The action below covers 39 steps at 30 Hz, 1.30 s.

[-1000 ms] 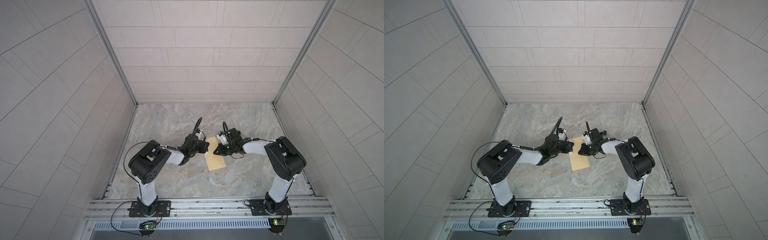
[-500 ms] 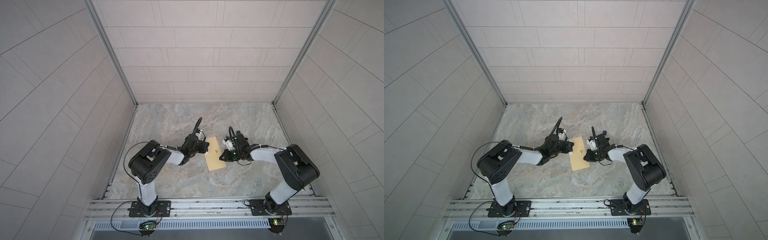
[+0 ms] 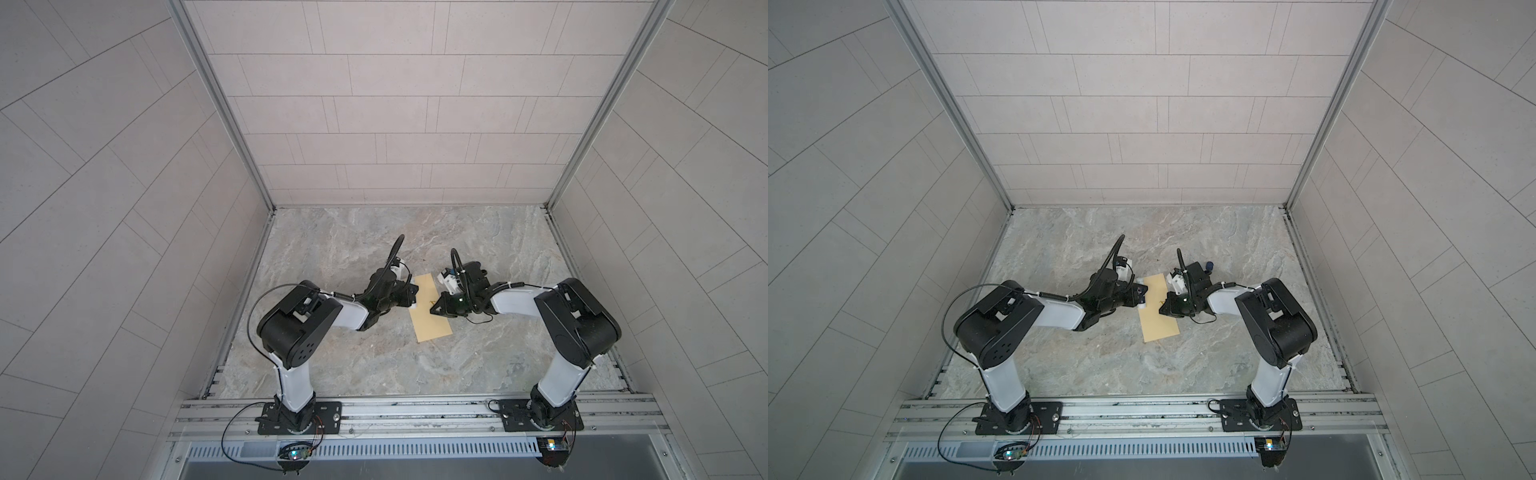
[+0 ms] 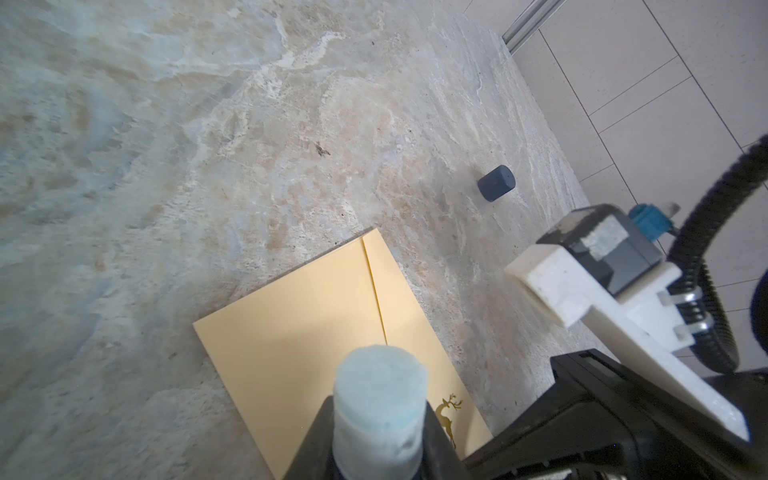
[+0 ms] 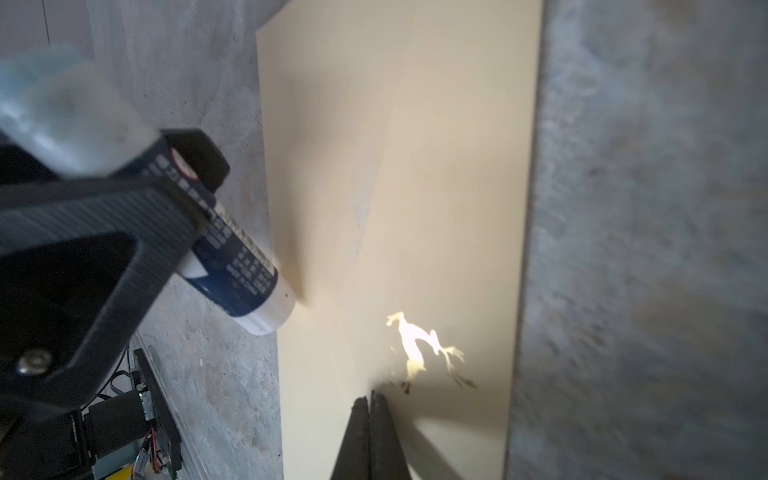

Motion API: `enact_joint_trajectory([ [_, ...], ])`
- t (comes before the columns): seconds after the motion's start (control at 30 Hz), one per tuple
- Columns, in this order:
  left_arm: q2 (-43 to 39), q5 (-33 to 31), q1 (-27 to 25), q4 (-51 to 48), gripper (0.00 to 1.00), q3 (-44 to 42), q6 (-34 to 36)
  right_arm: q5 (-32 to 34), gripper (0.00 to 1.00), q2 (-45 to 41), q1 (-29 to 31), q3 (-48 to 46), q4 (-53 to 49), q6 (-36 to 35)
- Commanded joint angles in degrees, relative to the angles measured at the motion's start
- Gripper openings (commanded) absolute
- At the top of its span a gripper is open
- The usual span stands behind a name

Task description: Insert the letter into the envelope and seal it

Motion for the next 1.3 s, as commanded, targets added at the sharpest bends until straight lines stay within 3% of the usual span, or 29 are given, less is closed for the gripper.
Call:
enact_joint_trajectory([
  [0.0,0.7,-0.6,0.3,-1.1,0.0,-1.0,0.3,4.9,0.0,5.0,0.4,0.5,-1.0,2.4],
  [0.27,0.2,-0.8,0.3,-1.3,0.0,-1.2,0.3,5.2,0.0,8.5,0.5,4.7,-0.3,3.7],
  [0.53,-0.3,-0.8,0.3,-1.4,0.0,-1.3,0.3,2.7,0.0,4.9,0.5,4.7,0.9,4.6],
  [0.8,-9.3,-0.3,0.3,-8.4,0.0,0.2,0.9,3.1,0.01,-15.9,0.3,2.5,5.2,5.9],
  [1.0,-20.5,2.8,0.3,-14.5,0.0,2.5,1.9,5.9,0.24,-32.1,0.0,-3.6,10.0,2.5],
  [1.07,-23.9,4.0,0.3,-15.5,0.0,2.9,1.9,5.4,0.26,-36.2,-0.2,-5.2,10.4,1.5],
  [1.27,-33.1,8.6,0.3,-12.3,0.0,1.7,-0.1,-1.1,0.39,-44.3,-0.3,-7.4,11.5,-0.4],
])
